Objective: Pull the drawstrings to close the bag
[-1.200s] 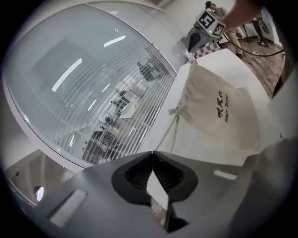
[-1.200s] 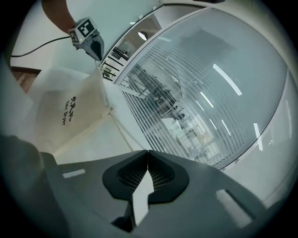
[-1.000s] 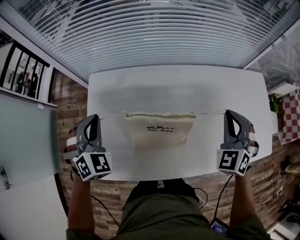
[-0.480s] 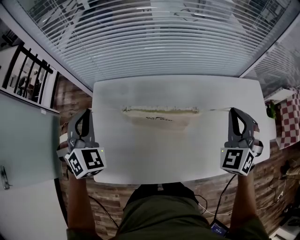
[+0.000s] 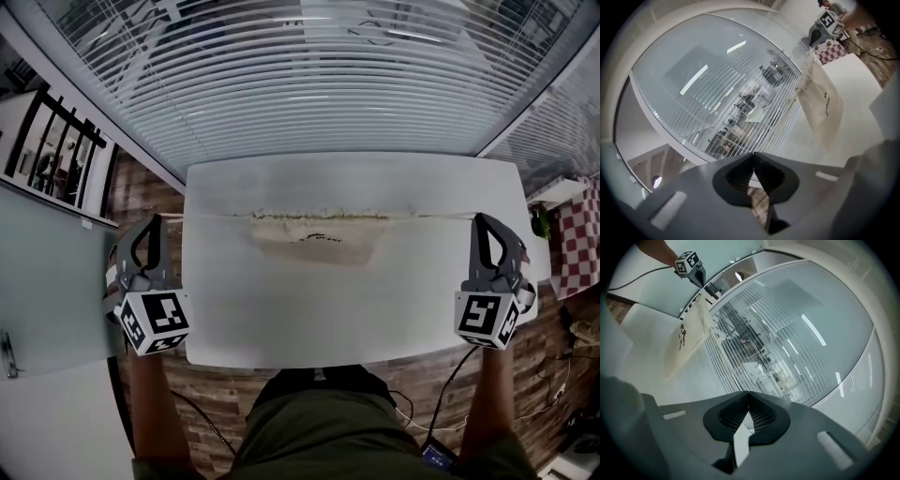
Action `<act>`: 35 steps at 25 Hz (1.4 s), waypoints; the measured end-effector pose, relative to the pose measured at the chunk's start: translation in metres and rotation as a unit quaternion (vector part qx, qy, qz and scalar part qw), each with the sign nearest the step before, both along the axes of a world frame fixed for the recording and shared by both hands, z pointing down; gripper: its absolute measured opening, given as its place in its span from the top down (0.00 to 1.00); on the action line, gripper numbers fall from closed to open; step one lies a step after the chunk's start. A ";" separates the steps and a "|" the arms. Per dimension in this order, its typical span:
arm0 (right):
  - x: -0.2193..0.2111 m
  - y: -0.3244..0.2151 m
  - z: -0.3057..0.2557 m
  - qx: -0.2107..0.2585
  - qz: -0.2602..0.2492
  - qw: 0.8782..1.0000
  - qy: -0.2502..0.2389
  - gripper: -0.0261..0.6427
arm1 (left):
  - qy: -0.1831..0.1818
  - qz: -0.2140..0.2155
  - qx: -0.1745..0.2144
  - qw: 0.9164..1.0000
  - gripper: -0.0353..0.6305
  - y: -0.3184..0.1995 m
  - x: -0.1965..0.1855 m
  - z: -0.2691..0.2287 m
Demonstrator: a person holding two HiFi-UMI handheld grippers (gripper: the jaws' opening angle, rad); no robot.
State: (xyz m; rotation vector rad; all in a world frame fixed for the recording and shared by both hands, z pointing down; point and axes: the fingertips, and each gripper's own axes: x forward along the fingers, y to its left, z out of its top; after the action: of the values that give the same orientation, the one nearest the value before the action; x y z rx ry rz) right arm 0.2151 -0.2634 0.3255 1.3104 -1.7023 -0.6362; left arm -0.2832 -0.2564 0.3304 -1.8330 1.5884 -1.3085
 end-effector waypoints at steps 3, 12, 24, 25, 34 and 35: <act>0.007 0.003 -0.006 0.003 0.010 1.000 -0.006 0.94 | 0.011 -0.007 0.006 1.000 0.93 0.000 -0.007 -0.011; 0.015 0.002 -0.022 0.018 0.023 1.000 -0.010 0.94 | 0.037 -0.040 0.015 0.998 0.93 -0.001 -0.026 -0.025; 0.045 0.002 -0.017 0.012 0.046 0.999 -0.025 0.94 | 0.055 -0.054 0.015 0.997 0.93 0.001 -0.043 -0.028; 0.046 0.001 -0.017 0.012 0.048 0.998 -0.025 0.94 | 0.056 -0.058 0.013 0.997 0.93 0.002 -0.045 -0.027; 0.046 -0.004 -0.007 0.009 0.066 0.996 -0.057 0.94 | 0.052 -0.028 0.012 0.998 0.93 0.000 -0.037 -0.022; 0.045 -0.004 -0.009 0.014 0.065 0.996 -0.061 0.94 | 0.058 -0.023 0.015 0.998 0.93 -0.001 -0.034 -0.022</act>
State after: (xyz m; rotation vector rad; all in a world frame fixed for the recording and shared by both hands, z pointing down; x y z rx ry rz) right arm 0.2599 -0.2674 0.3161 1.4929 -1.6950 -0.5142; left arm -0.3171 -0.2570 0.3086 -1.8957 1.7102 -1.2105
